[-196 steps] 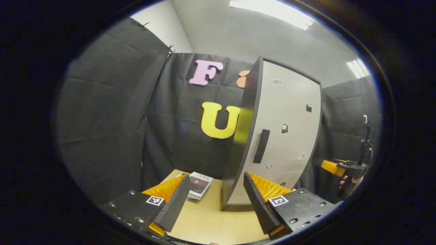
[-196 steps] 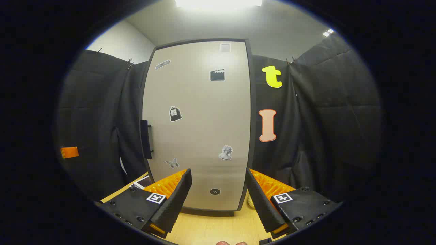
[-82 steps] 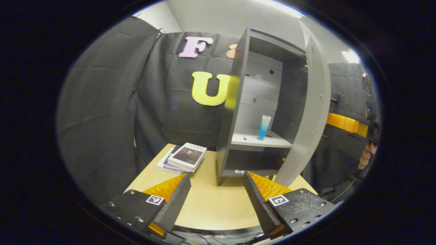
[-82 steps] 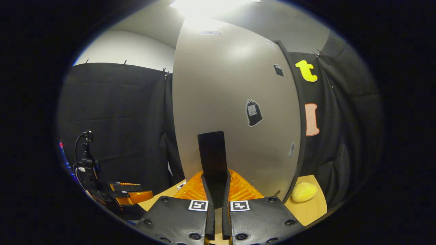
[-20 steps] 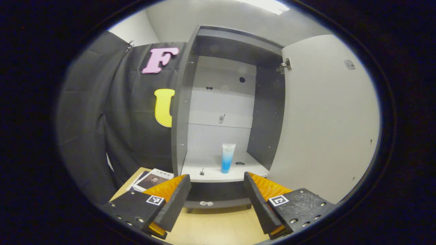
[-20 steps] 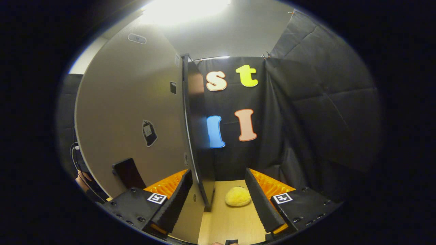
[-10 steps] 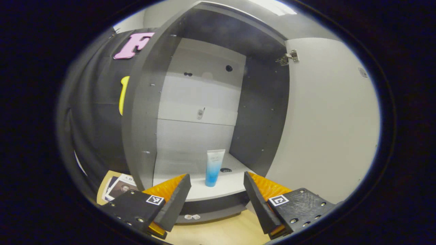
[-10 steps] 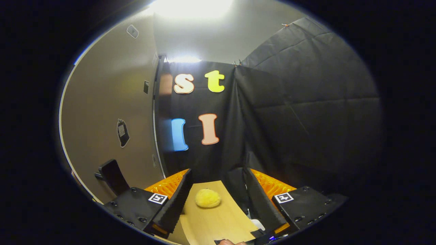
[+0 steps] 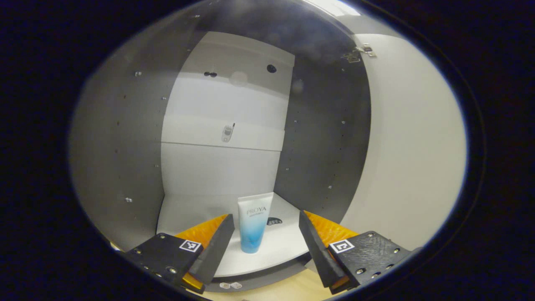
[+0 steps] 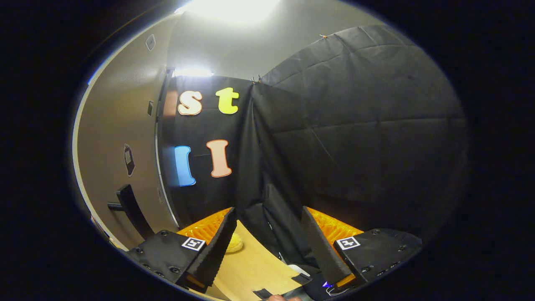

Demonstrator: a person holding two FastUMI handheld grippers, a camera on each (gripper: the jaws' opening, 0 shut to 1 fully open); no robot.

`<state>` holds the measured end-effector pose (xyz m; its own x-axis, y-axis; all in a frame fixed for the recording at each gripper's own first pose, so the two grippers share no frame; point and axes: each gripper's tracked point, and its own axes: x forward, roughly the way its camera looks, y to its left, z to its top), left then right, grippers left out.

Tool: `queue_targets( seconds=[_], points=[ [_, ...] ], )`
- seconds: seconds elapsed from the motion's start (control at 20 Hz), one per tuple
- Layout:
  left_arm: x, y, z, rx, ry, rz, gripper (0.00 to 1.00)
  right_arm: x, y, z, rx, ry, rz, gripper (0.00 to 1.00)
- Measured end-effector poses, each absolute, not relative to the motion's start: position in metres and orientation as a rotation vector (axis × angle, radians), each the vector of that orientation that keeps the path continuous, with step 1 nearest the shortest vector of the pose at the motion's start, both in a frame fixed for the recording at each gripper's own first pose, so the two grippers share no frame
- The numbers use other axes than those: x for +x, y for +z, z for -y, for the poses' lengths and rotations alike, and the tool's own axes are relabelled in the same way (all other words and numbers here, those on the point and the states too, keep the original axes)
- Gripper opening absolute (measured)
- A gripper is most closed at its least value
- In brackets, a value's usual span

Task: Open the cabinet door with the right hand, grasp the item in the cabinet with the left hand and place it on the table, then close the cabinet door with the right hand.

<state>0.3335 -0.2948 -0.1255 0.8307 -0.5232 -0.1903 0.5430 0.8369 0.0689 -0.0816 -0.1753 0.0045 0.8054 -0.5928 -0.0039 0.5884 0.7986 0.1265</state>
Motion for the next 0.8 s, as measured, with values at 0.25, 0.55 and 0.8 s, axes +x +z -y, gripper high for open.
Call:
queue_targets(
  seconds=[0.25,0.55,0.8],
  points=[
    [0.359,-0.143,0.291,0.128,-0.580,-0.195,0.94,-0.105,-0.003,0.178,0.170,-0.707,0.036,0.98],
    [0.360,-0.153,0.299,0.132,-0.673,-0.196,0.70,-0.110,-0.005,0.170,0.172,-0.754,0.030,0.98],
    [0.359,-0.161,0.300,0.169,-0.682,-0.179,0.46,-0.106,-0.011,0.159,0.180,-0.744,0.017,0.98]
  ],
)
